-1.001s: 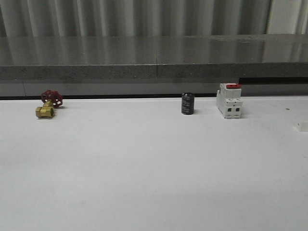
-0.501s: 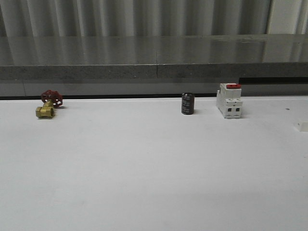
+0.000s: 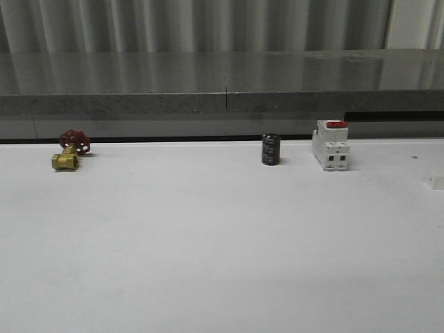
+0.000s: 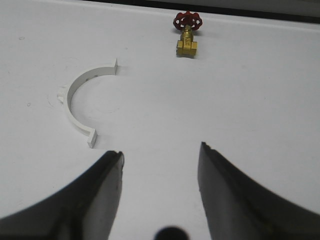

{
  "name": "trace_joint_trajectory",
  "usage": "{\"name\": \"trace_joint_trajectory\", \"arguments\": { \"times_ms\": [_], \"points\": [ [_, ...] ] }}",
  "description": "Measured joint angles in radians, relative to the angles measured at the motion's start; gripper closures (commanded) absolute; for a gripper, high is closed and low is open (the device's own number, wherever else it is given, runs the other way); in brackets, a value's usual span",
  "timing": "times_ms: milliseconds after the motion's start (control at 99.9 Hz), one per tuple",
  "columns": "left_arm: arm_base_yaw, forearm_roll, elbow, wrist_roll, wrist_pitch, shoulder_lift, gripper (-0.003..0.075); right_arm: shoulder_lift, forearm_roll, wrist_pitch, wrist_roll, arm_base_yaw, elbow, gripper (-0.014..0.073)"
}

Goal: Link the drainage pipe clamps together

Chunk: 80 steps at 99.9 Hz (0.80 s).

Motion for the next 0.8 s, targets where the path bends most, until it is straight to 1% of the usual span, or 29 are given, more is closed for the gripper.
{"name": "trace_joint_trajectory", "arguments": {
  "times_ms": [110,210,350,450,551,671,801],
  "points": [
    [0.000,-0.001,-0.003,0.000,-0.010,0.022,0.0286,0.000,0.000,0.000,0.000,0.000,0.000,0.0661],
    [0.000,-0.001,-0.038,0.000,-0.016,0.084,0.0286,0.000,0.000,0.000,0.000,0.000,0.000,0.0661],
    [0.026,-0.001,-0.148,0.000,-0.022,0.252,0.0286,0.000,0.000,0.000,0.000,0.000,0.000,0.0661],
    [0.084,-0.001,-0.246,0.008,-0.004,0.408,0.0286,0.000,0.000,0.000,0.000,0.000,0.000,0.0661],
    [0.150,-0.010,-0.338,0.082,0.022,0.544,0.0286,0.000,0.000,0.000,0.000,0.000,0.000,0.0661],
    [0.222,-0.049,-0.436,0.244,0.054,0.701,0.0288,0.000,0.000,0.000,0.000,0.000,0.000,0.0661],
    [0.286,-0.105,-0.515,0.353,0.057,0.863,0.0291,0.000,0.000,0.000,0.000,0.000,0.000,0.0661]
  ]
}}
